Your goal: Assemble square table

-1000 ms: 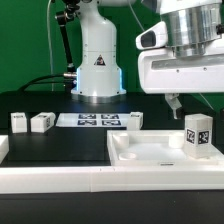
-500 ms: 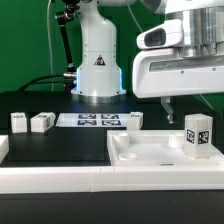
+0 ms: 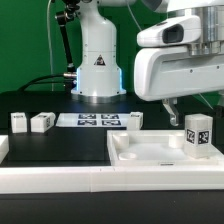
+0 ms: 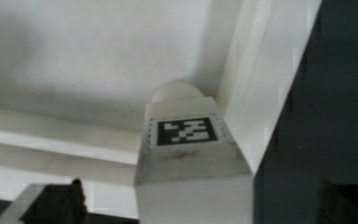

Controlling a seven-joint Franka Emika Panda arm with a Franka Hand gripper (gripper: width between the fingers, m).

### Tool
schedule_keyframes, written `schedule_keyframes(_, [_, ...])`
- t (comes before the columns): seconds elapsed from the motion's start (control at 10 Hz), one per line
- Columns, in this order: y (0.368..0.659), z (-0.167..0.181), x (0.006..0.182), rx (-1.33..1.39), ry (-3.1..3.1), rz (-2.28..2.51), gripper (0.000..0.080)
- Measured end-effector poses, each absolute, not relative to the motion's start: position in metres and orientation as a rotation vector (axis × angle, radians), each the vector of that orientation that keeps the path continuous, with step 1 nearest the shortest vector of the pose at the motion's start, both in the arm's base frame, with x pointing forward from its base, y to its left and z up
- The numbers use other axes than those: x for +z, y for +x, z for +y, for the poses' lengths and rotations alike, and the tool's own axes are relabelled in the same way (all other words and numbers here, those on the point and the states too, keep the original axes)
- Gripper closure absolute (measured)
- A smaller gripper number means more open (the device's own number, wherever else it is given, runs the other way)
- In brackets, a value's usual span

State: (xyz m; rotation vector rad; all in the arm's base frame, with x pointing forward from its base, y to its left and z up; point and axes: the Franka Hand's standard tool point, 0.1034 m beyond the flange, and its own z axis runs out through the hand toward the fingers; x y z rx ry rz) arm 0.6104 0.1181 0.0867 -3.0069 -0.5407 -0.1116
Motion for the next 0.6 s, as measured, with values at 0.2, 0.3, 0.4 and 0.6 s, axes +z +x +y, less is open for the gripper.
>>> schedule_keyframes(0.2, [0.6103, 0.118, 0.0866, -0.111, -3.007, -0.536, 0.0277])
schedule_keyframes(0.3, [0.6103, 0.118, 0.0866, -0.111, -3.007, -0.536, 0.0426])
schedule_keyframes(0.4, [0.6105, 0.118, 0.0867, -0.112, -3.009, -0.521, 0.0426])
schedule_keyframes(0.6, [0.6105, 0.118, 0.0867, -0.109, -3.017, -0.458, 0.0512])
